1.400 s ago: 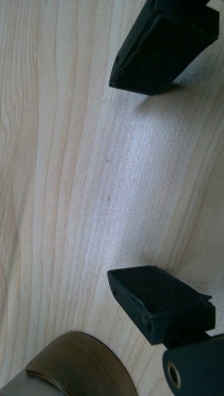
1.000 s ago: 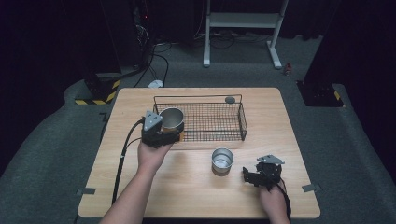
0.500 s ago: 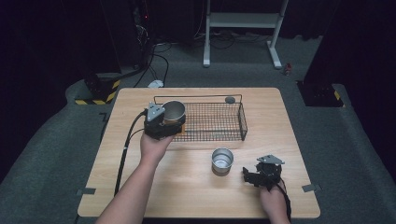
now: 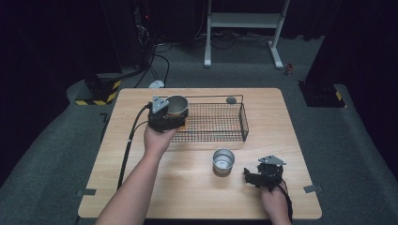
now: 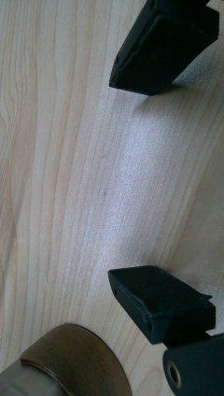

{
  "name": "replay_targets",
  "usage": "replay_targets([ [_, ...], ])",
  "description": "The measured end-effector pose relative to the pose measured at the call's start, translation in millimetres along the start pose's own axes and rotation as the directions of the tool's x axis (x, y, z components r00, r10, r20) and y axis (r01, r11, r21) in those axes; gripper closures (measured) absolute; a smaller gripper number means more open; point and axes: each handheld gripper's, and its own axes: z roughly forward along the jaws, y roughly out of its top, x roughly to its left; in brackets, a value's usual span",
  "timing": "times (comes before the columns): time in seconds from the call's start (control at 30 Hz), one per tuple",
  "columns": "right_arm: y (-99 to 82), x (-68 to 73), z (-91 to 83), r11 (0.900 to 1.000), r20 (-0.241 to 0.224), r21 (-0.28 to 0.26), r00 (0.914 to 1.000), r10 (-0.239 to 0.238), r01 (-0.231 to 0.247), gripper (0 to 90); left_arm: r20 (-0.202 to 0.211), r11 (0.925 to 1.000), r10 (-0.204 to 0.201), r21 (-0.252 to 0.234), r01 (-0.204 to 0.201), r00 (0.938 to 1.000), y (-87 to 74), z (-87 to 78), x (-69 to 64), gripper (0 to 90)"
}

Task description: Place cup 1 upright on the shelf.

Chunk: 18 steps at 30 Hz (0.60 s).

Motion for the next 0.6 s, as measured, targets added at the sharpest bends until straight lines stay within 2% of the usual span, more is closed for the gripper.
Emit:
replay_targets([
  [0.1,0.1,0.2,-0.1,1.0000,0.000,0.001,1.0000,0.003,-0.003,8.3,-0.002,0.9999,-0.013,-0.005,0.013,0.9999,1.8,5.9,2.1,14.2],
  [0.3,0.0,0.0,-0.1,1.0000,0.000,0.002,1.0000,-0.001,0.001,8.3,-0.003,0.9999,-0.013,0.011,0.013,0.9999,3.2,15.7,5.2,14.2],
  [0.6,0.1,0.3,0.0,1.0000,0.001,0.001,1.0000,0.002,-0.002,8.2,-0.009,0.9993,-0.031,0.023,0.031,0.9995,-1.7,29.5,6.6,14.2],
])
